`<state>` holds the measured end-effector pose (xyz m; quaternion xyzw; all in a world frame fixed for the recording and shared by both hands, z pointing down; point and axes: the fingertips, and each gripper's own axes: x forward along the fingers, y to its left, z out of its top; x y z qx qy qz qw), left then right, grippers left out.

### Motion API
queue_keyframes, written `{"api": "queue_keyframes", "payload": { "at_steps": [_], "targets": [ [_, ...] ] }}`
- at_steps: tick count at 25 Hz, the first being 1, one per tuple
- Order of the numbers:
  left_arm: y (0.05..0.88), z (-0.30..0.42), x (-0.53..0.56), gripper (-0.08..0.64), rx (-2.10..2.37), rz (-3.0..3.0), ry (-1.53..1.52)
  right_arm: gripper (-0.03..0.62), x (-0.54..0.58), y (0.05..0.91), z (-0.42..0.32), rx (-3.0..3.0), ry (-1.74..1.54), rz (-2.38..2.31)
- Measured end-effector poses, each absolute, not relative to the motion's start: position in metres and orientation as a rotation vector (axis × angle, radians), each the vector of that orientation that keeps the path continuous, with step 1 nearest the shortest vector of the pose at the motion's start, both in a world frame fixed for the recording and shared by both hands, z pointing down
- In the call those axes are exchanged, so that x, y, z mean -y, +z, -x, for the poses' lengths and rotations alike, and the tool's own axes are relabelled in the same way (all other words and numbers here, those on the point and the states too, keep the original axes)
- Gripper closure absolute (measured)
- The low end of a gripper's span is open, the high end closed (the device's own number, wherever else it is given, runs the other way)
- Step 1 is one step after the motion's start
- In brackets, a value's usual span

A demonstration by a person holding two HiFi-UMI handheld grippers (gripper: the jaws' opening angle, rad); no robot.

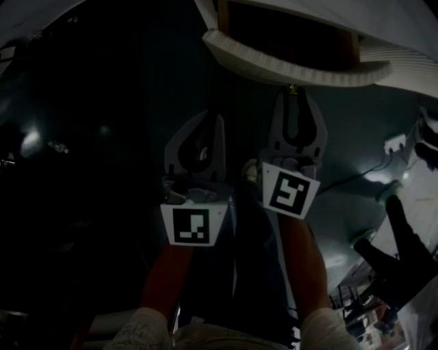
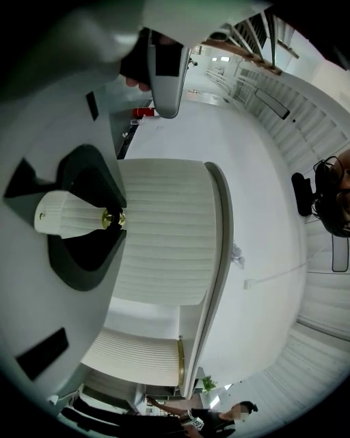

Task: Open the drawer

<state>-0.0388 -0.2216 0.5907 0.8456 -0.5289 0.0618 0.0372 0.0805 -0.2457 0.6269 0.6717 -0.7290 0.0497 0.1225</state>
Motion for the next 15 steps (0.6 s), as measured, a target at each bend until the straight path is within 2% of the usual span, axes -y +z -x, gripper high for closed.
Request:
{"api": "queue_keyframes", "payload": {
  "at_steps": [15],
  "targets": [
    [0.597, 0.04, 0.173, 0.558, 1.623, -2.583, 0.177, 0.485, 0.151, 0.631, -0.075, 2.128, 0.146, -1.951]
  ]
}}
